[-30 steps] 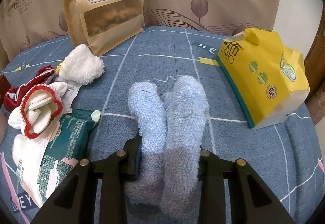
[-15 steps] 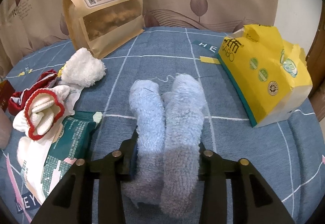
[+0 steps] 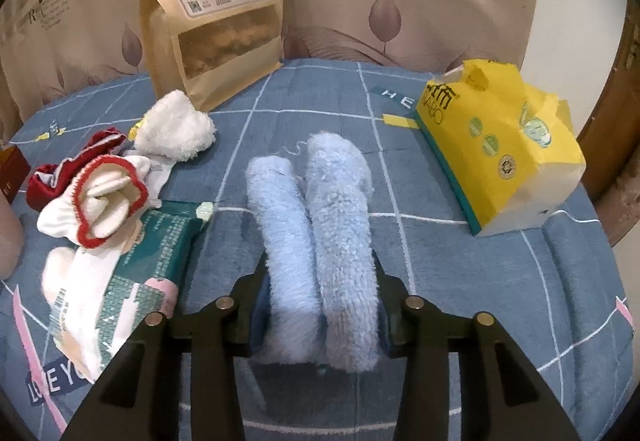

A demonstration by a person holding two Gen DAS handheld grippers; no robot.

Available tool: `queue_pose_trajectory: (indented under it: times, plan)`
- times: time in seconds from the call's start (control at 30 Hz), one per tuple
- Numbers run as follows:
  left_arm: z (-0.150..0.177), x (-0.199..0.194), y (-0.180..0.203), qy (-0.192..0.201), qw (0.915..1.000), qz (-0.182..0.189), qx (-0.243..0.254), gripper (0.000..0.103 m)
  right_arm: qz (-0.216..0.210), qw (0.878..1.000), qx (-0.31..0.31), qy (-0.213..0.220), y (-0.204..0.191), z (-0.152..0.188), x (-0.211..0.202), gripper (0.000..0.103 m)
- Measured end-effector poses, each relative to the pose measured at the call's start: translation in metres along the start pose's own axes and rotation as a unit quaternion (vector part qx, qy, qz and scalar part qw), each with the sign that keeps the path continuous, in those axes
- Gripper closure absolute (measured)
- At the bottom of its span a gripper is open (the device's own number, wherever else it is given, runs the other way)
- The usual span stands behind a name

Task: Organize soft objects
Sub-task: 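Carry the blue towel into the gold tin and open the right gripper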

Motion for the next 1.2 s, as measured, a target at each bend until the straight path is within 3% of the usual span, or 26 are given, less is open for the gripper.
queue_pose_trajectory:
  times: [0.13,0.37,0.53,0.83,1.2]
  plan:
    - [-0.001,-0.001,-0.004,0.001,1.0,0.002,-0.007,0.043,0.006,1.0,-0.006,0.009,0.002,-0.002,-0.011,0.081]
    - [0.001,0.001,-0.009,-0.002,0.9998,0.0,-0.018,0.043,0.007,1.0,-0.011,0.019,-0.006,-0.011,-0.029,0.083]
    - [0.002,0.001,-0.009,-0.002,0.9998,-0.003,-0.021,0.043,-0.015,0.999,-0.005,0.036,-0.027,-0.029,-0.055,0.083]
    - [-0.001,-0.003,-0.015,0.004,0.9994,-0.006,-0.034,0.043,-0.105,0.988,-0.057,0.101,-0.117,-0.068,-0.131,0.083]
    - [-0.003,-0.01,-0.031,0.008,0.9981,-0.008,-0.06,0.043,-0.204,0.964,-0.137,0.104,-0.258,-0.069,-0.168,0.083]
Point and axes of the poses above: each gripper's, at about its wrist camera, not at the fingertips, and x roughly the way its jaws point, y to its right, z to its underside, the point moved 7 cm from there along x, roughly the way its jaws point, and after that the axes turned 10 degrees about z, right-handed, at the moved point
